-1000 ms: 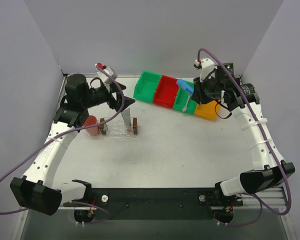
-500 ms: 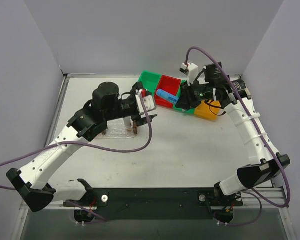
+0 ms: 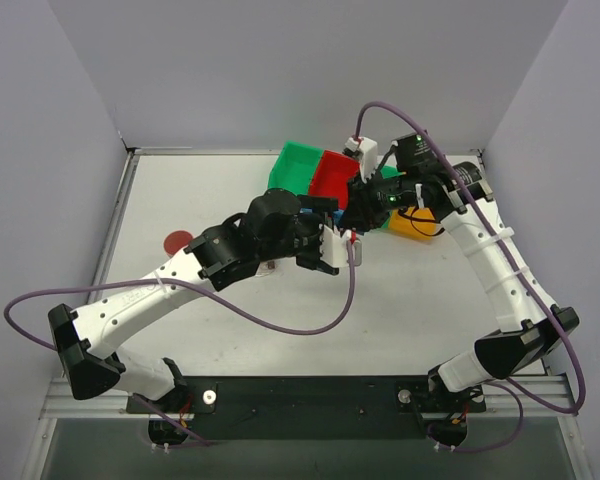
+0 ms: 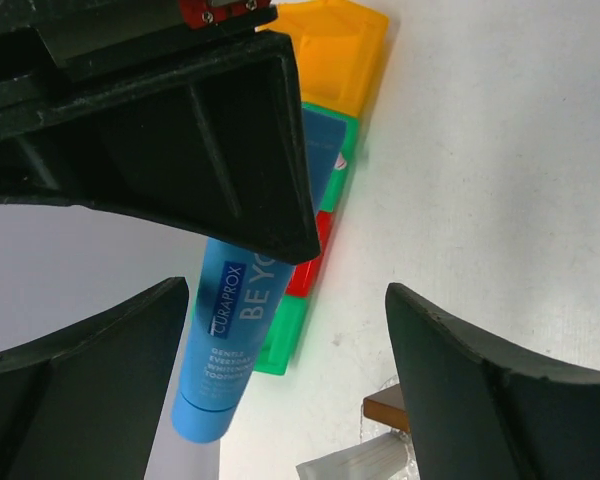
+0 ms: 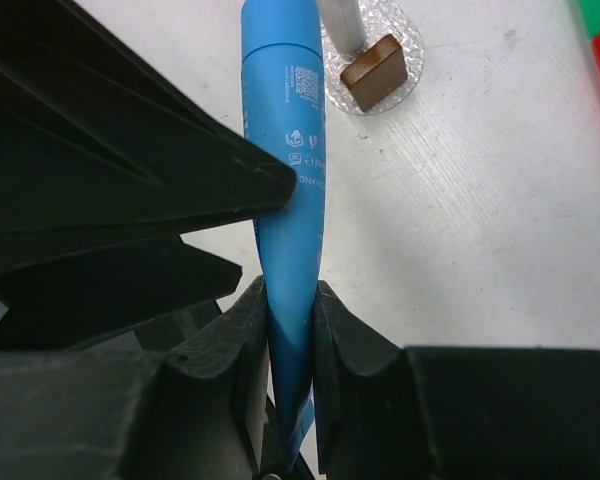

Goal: Prepare toiletry sets of a toothbrush and toothpaste on the tray

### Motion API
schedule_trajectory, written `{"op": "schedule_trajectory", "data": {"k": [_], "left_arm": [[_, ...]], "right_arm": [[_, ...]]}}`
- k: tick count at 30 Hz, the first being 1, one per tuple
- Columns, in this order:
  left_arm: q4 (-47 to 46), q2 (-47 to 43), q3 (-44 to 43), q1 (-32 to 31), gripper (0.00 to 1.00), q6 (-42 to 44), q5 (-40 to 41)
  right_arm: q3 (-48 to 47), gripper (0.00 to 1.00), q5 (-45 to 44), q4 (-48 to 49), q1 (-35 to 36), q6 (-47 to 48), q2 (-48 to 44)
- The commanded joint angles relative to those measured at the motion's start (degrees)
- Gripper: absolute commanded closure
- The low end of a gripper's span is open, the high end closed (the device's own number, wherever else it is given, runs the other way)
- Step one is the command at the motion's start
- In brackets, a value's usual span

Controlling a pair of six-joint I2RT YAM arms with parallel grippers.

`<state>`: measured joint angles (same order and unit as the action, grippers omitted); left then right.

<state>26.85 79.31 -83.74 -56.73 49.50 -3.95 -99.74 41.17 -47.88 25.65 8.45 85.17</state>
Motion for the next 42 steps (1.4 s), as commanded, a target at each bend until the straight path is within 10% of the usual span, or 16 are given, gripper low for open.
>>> {"op": "schedule_trajectory", "data": {"k": [1,14,24,33,42], "left_arm": [[-1.9,0.0,-1.2,-0.7,0.09,4.8,6.0],[-5.2,-0.7,3.8,-1.1,0.16,6.9,8.6],[-7.6,-1.6,7.0,-1.0,0.55,5.6,9.4],[-10.1,-2.8,10.2,-0.8,1.00,2.2,12.6],[-11.5,-4.9,10.9,6.7,1.00,-10.8,8.4]], "right_arm": [[0.9,1.00,3.3,-0.4,1.4,1.4,-0.8],[2.3,1.00,5.1,-1.2,2.7,2.5,-1.8],[2.9,1.00,4.7,-1.5,2.9,3.1,-2.8],[0.7,0.65,-2.1,-1.8,2.8,3.3,-4.1],[-5.1,0.53,-10.1,-1.2,0.8,3.1,-8.9]]}}
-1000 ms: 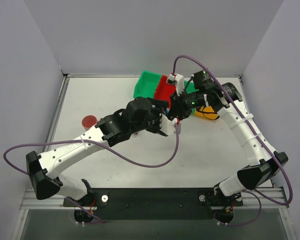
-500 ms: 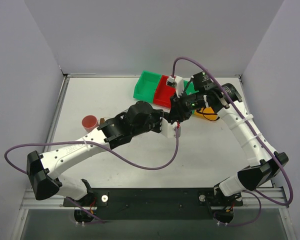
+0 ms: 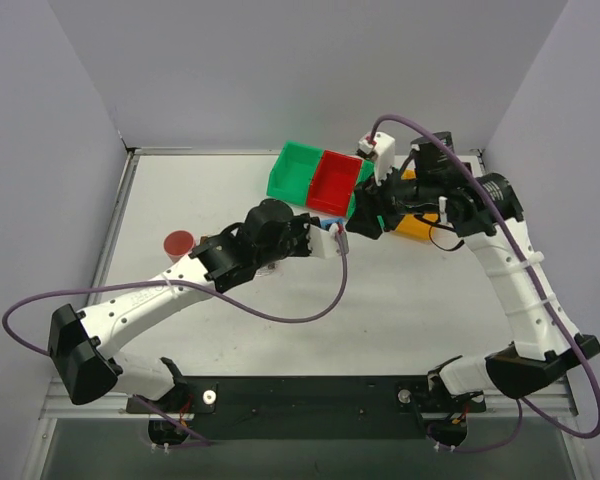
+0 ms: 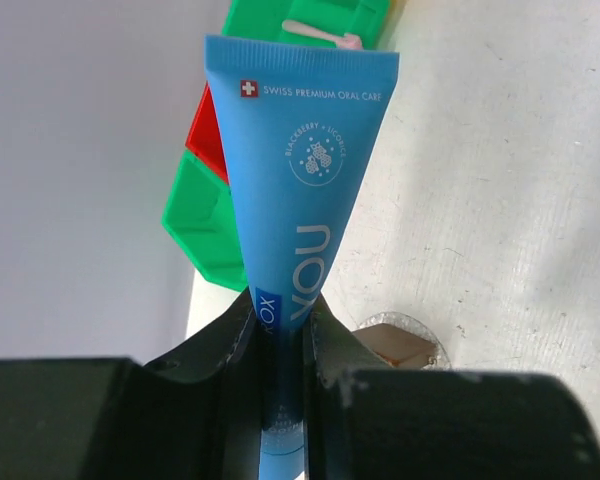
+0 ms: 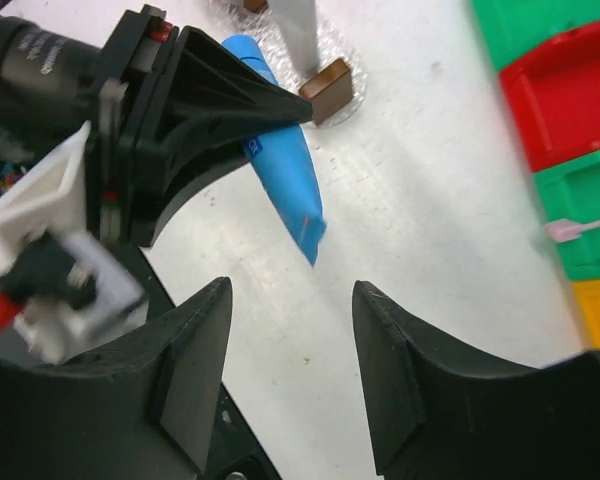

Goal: Prepare toiletry sets of a toothbrush and toothpaste on the tray

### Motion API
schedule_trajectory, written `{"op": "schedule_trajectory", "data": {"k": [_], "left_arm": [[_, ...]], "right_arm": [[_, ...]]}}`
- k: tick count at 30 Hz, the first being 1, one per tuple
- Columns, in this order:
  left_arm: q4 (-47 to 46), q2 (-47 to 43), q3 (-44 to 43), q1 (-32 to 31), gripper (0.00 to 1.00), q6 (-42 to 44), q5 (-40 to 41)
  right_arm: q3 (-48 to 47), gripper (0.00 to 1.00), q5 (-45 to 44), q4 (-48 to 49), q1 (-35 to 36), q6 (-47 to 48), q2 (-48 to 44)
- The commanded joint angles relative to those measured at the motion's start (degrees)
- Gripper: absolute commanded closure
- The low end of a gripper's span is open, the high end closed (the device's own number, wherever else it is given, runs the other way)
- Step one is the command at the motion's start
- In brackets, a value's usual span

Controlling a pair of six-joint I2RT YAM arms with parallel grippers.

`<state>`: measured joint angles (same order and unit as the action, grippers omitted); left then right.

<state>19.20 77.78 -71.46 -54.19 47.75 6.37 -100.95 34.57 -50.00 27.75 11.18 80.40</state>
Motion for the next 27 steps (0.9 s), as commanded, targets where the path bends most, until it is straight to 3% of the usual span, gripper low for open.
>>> {"op": "schedule_trajectory", "data": {"k": [1,8,15,18,27], "left_arm": [[-4.1,-3.5,-2.1,5.2,1.00,-11.0,-3.8],[-7.5,-6.2,-5.7,11.9,1.00,-28.6,-12.7],[-9.4,-5.4,-11.1,15.3,1.00,-50.7,-28.3],[-12.0,-4.1,-11.8,16.0,1.00,-58.3,-32.6],[-17.7,-1.8,-11.0,16.7,1.00,-66.0,-39.3]], "right_arm": [[-4.1,0.53,-3.5,1.3,-1.6,0.0,-4.4],[-2.4,0.52,-3.9,7.3,-2.4,-4.5,-6.2],[6.0,0.51,-0.9,24.1,-2.4,-11.2,-9.5],[7.1,0.51,1.9,27.1,-2.3,-14.5,-8.8],[8.1,0.48,5.2,34.5,-0.8,-19.5,-8.5]]}}
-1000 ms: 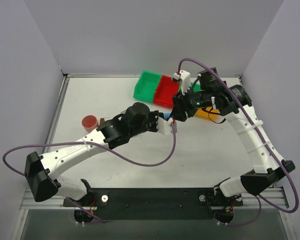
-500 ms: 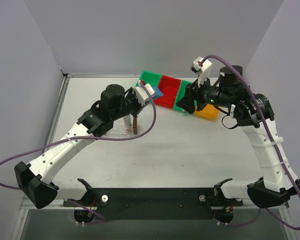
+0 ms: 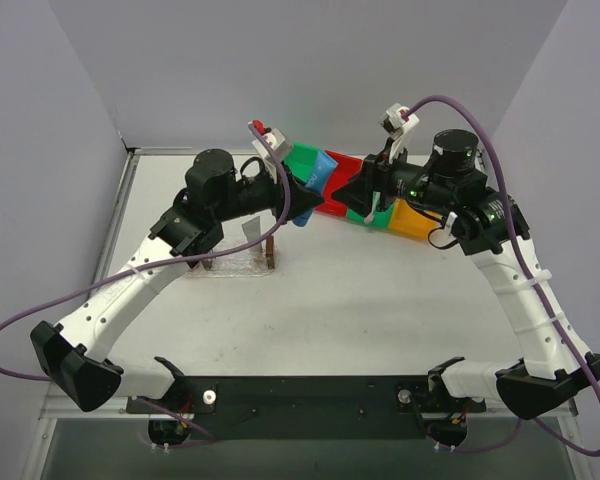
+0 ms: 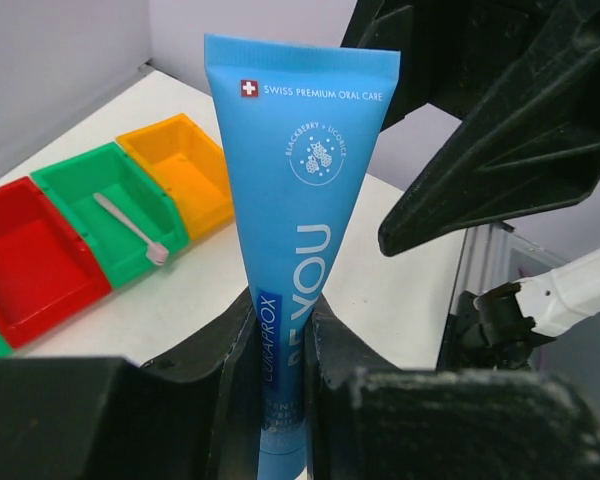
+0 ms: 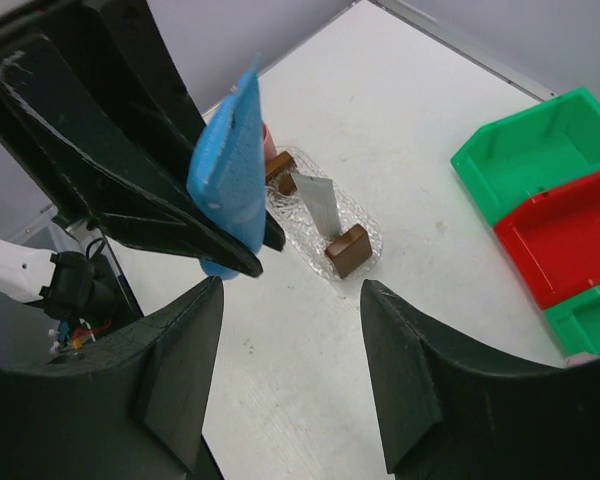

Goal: Prepare toiletry sets of a toothbrush and toothpaste on the tray

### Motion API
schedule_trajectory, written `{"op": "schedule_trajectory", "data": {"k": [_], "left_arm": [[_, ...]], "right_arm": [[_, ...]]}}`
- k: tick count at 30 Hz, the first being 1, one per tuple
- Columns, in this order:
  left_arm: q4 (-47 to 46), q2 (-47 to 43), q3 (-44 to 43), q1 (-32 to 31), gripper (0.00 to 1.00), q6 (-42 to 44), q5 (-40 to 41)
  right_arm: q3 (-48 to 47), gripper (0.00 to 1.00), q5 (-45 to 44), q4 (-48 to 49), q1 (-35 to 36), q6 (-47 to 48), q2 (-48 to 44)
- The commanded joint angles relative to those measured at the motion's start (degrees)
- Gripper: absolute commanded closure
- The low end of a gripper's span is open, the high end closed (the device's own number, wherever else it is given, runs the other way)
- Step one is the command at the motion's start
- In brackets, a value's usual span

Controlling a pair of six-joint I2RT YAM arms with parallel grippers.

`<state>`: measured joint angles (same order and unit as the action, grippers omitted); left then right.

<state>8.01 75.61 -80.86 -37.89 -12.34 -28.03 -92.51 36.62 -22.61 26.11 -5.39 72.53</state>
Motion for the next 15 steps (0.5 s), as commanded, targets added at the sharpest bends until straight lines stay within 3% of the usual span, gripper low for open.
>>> {"op": "schedule_trajectory", "data": {"k": [1,12,15], "left_arm": [[-7.1,0.3,-1.2,0.4,1.00,-6.2,-5.4],[-11.3,0.8,0.4,0.3,1.00,-8.0,-8.3],[-11.5,0.7,0.8,0.3,1.00,-8.1,-8.7]], "right_arm": [[-0.5,0.47,3.6,7.4,0.9,-3.7,-0.5],[-1.9,0.44,6.0,9.9,2.5,-6.4,4.0],[-2.6,0.48,7.1,10.1,2.7,-6.7,4.9]]}}
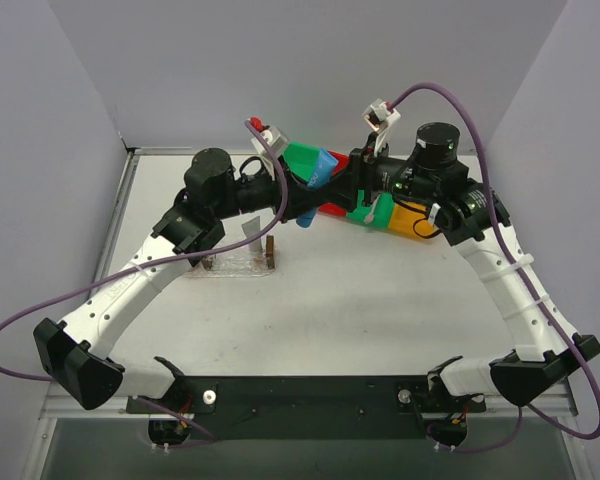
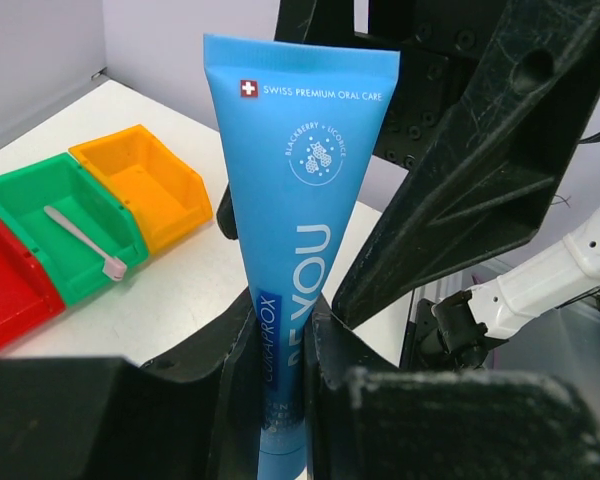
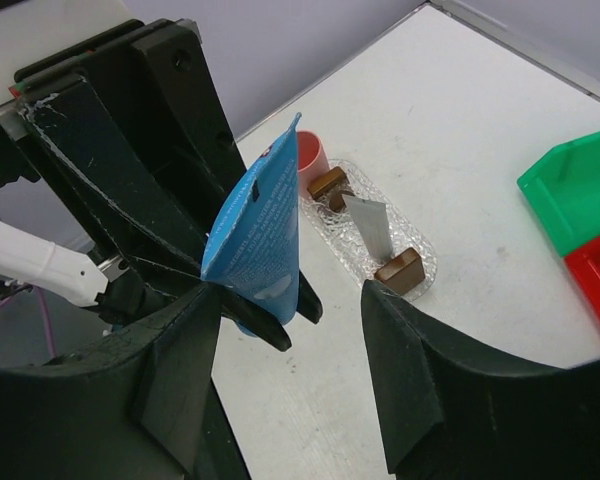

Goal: Prepare toiletry sets of a toothbrush and toothpaste on the tray

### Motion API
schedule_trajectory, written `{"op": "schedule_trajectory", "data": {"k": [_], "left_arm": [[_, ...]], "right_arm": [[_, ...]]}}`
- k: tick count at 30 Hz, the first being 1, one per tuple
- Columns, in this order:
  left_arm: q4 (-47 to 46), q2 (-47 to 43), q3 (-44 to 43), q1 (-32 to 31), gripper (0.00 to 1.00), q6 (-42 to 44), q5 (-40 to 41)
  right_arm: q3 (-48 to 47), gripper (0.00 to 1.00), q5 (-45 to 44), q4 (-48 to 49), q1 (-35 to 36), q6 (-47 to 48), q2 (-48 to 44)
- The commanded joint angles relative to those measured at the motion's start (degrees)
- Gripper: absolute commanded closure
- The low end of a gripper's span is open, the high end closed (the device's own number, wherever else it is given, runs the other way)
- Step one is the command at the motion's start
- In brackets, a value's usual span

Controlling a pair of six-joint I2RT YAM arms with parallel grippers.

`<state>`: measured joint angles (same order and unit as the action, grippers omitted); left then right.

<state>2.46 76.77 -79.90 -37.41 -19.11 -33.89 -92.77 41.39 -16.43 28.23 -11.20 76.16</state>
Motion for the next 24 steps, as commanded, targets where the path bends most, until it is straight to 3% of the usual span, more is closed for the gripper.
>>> {"op": "schedule_trajectory", "data": {"k": [1,7,18,24], "left_arm": [[-6.1,-0.7,0.4,-0.2,1.00,-1.4,-3.0],[-7.0,-1.0,2.1,-0.1,1.00,-1.3,-3.9],[-8.3,-1.4,3.5,-0.2,1.00,-1.3,-4.6],[-5.5,-3.6,4.4,-0.1,0.63,3.4,-5.1]], "right_arm": [[-2.5,0.51,2.6,4.0,0.7,-0.8,1.3],[-2.6,0.73,4.8,4.5,0.8,-0.8,1.7],[-2.2,1.00,6.7,4.6,0.9,-0.4,1.4],[-2.6,1.00,3.9,2.5,0.8,2.1,0.3]]}}
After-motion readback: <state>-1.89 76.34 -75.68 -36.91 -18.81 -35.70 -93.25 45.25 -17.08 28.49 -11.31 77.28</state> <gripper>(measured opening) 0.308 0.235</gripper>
